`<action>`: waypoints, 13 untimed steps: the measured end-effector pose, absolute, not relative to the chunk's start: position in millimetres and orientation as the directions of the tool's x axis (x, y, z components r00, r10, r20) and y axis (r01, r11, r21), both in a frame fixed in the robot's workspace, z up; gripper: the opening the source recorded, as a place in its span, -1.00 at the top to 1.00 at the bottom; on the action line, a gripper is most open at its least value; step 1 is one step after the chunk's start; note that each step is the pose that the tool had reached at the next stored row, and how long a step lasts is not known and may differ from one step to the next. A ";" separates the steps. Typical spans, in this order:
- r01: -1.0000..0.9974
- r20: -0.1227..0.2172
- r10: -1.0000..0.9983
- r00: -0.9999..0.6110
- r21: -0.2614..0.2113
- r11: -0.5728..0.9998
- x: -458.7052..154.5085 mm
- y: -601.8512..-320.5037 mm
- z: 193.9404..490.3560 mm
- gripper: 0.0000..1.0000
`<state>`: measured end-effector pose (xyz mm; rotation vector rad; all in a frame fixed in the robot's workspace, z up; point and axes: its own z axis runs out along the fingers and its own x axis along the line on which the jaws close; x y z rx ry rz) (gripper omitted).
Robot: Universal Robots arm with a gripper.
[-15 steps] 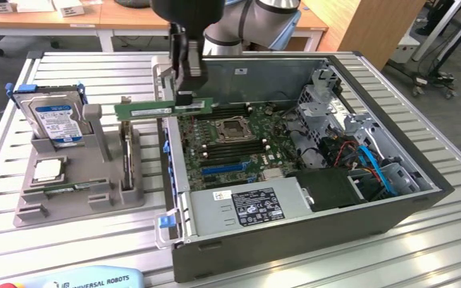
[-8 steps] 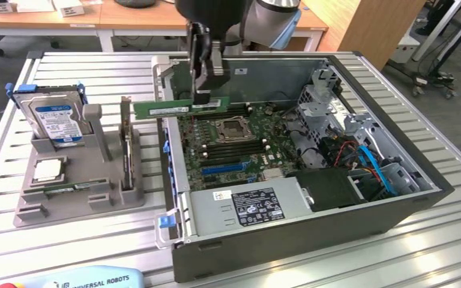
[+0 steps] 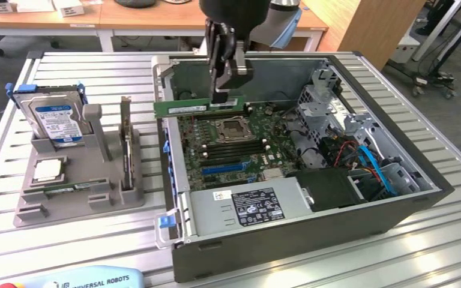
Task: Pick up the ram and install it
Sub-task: 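Pick up the ram and move it above insertion slot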
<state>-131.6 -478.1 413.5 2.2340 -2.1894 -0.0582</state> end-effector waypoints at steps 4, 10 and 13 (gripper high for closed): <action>-0.999 -0.018 -1.000 0.020 0.035 -0.021 -119.1 -478.1 413.5 0.77; -0.999 -0.018 -1.000 0.020 0.035 -0.021 -100.8 -478.1 413.5 0.77; -0.999 -0.018 -1.000 0.020 0.035 -0.021 -91.6 -478.1 413.5 0.77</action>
